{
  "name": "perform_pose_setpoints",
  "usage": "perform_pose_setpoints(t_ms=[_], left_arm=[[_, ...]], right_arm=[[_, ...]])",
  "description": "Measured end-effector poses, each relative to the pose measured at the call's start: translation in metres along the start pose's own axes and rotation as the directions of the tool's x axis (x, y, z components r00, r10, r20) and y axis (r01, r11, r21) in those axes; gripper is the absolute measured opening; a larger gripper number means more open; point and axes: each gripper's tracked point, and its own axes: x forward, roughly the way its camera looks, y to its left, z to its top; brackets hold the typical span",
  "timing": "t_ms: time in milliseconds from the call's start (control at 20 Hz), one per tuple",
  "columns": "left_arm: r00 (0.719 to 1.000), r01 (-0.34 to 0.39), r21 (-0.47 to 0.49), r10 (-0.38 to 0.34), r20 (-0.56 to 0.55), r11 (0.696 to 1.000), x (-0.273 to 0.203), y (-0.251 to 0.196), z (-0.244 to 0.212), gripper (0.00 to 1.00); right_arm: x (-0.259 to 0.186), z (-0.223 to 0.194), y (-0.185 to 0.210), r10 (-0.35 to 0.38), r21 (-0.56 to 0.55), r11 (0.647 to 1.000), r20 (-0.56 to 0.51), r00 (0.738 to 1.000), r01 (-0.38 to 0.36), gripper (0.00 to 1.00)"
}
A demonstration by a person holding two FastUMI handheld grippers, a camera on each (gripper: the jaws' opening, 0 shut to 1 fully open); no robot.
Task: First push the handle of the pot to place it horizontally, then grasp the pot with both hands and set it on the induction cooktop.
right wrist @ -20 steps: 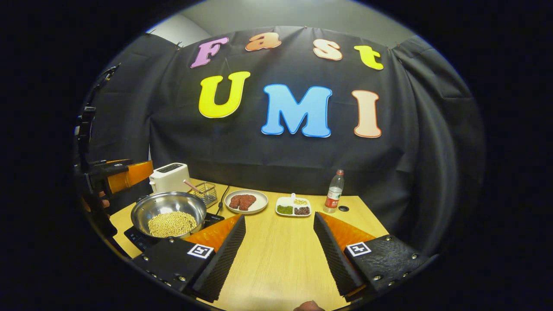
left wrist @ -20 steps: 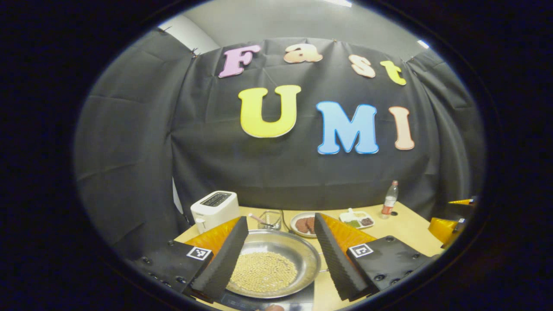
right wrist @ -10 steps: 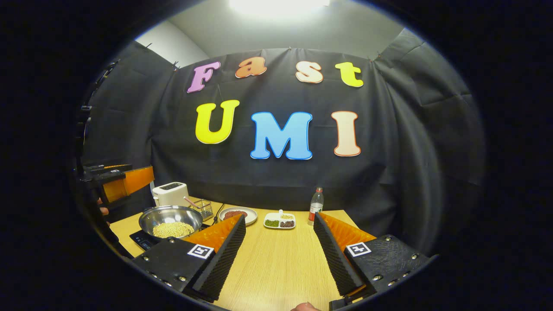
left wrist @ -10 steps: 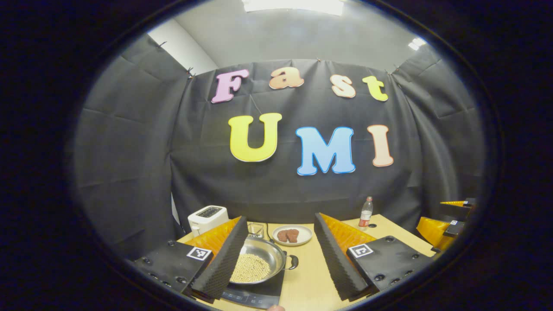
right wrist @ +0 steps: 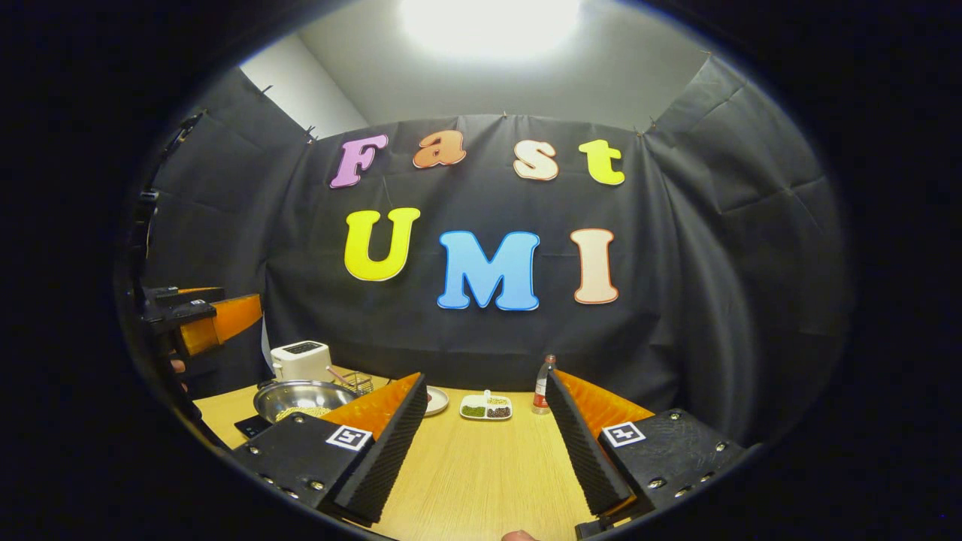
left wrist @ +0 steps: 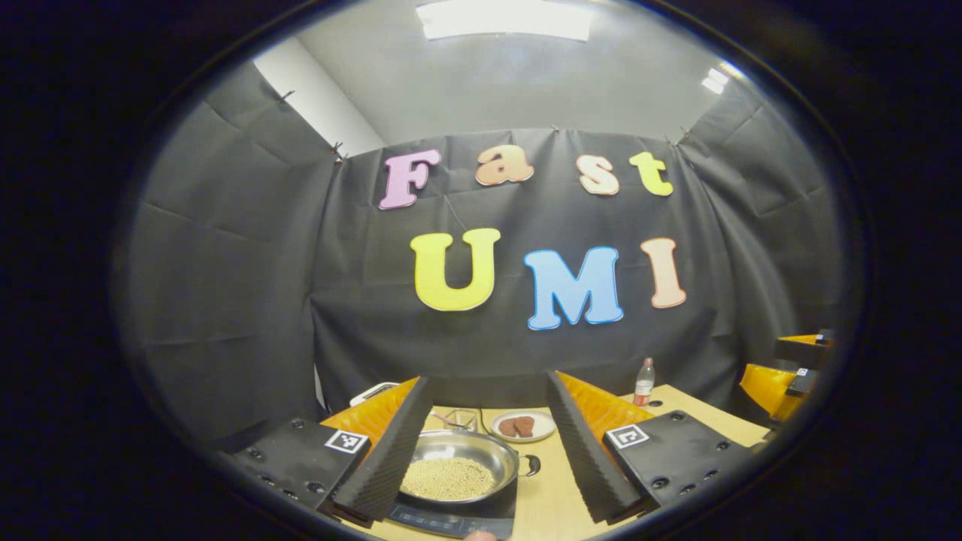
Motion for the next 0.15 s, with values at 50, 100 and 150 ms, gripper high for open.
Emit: perform_pose_setpoints(t_ms=[50,100,150], left_arm=[[1.000,-0.001,-0.006,0.001,0.003,1.000,-0.0016,0.0019,0.0004,0.99],[1.000,-0.006,-0.009,0.006,-0.002,1.000,-0.0035,0.0042,-0.0005,1.00],[1.000,-0.006,-0.008,0.006,-0.009,1.000,-0.0027,0.0056,-0.0015,1.00]], right_arm=[[0.0003,0.0023,0.0014,-0.001,0.003,1.000,0.004,1.000,0.001,0.96],[-0.0004,0.0050,0.0014,-0.004,0.006,1.000,0.014,1.000,0.003,0.96],[-0.0005,0.0084,0.0007,-0.013,0.014,1.000,0.026,1.000,0.013,0.96]])
